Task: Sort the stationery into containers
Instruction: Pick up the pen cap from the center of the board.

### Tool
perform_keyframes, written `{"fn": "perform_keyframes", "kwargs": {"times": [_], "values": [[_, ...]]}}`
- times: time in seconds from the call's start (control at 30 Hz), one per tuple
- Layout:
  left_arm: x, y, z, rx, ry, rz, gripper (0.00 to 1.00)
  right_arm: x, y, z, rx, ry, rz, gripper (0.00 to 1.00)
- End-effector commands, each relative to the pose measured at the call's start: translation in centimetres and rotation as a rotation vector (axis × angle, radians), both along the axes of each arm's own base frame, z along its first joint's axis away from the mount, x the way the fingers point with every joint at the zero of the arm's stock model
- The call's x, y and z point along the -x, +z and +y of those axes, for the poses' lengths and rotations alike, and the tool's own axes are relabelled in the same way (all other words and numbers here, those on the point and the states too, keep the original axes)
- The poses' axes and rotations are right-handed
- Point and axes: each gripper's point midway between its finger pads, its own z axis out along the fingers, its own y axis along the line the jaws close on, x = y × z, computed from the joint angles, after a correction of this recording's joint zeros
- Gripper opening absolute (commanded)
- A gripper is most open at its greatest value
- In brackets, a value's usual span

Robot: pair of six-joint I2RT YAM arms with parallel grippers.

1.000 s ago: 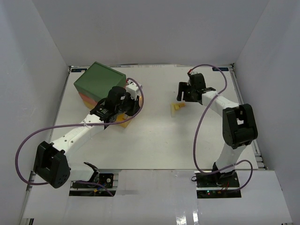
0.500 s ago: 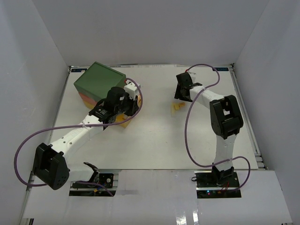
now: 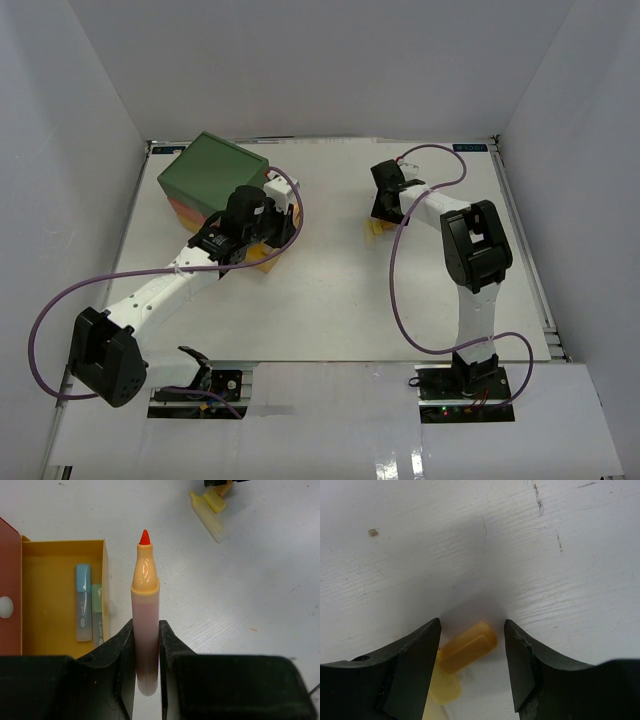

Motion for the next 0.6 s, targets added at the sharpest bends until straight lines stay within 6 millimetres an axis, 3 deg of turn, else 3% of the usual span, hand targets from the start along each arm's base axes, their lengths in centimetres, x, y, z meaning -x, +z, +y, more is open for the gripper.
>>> {"fn": "perform_keyframes", "kwargs": {"times": [0.0,0.57], "values": [[0.5,1.6,-0.1,0.041,-0.008,-0.026,0.01,0.5,-0.6,-0.3,0.007,-0.045,0.012,0.59],[0.4,1.2,-0.1,0.033,-0.009,-0.019,0.01,3.6,0.3,-1.5,0.011,0.006,0.008,0.54]]}}
